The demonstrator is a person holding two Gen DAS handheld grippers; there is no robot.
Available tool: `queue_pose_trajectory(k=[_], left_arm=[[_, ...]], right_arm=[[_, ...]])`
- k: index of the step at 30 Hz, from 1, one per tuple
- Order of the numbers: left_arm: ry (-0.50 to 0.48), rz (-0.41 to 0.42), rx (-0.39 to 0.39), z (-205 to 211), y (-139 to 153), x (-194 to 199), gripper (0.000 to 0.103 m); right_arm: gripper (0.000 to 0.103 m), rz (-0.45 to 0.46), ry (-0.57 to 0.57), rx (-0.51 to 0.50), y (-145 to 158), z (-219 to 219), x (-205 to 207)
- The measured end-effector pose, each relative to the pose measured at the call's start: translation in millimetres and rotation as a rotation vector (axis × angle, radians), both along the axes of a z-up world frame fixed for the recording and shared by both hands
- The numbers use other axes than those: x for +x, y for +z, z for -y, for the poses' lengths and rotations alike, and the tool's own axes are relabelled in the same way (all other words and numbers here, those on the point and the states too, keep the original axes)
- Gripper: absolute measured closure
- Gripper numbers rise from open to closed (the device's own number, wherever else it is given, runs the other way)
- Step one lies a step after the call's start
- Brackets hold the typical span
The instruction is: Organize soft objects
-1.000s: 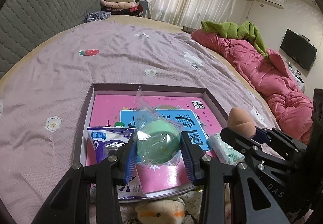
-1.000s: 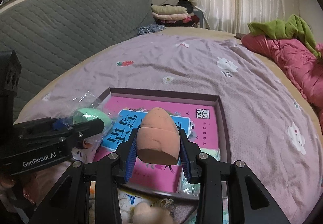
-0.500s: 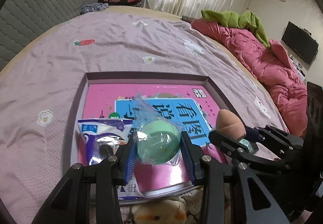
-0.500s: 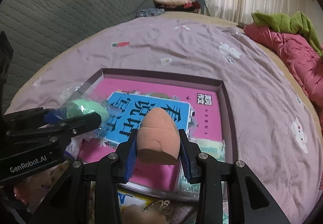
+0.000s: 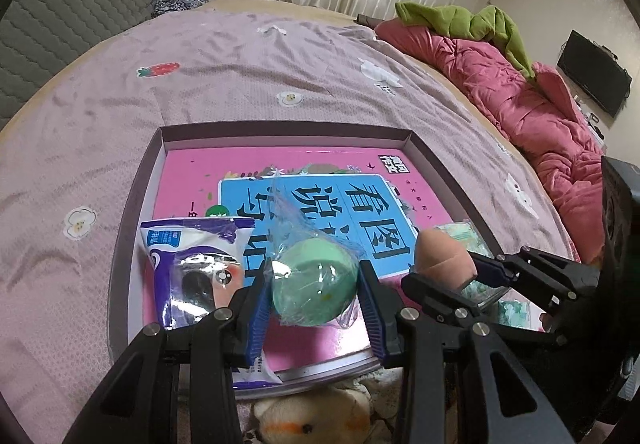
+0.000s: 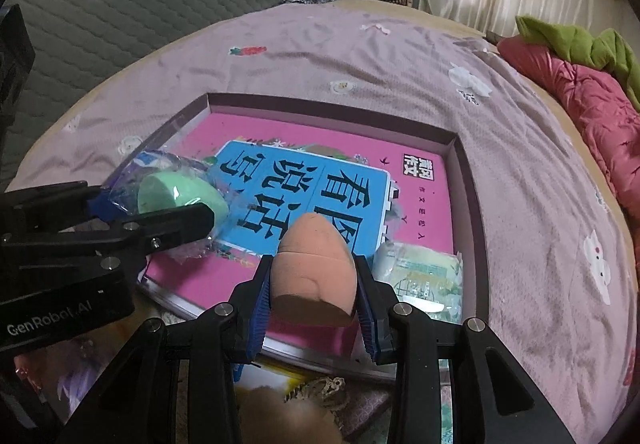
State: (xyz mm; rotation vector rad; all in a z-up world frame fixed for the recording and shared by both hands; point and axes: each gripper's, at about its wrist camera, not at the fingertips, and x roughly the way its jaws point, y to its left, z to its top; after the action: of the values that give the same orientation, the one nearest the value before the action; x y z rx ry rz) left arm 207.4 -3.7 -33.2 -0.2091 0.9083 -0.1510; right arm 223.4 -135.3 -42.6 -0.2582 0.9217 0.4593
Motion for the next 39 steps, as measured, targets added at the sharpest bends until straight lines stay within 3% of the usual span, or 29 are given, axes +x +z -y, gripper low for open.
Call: queue_pose_trajectory(k=[29, 39], left_arm=[[-0.059, -0.030, -0.020, 11.7, -10.3, 0.2, 0.062], [-0.037, -0.052, -0.028, 6.9, -19.4, 3.4, 0.061]], right_arm=[[0.063, -0.041, 0.025, -0.054, -4.8, 0.1, -4.0], [0.063, -0.043, 0.017, -0.048, -4.7, 1.4, -5.1]])
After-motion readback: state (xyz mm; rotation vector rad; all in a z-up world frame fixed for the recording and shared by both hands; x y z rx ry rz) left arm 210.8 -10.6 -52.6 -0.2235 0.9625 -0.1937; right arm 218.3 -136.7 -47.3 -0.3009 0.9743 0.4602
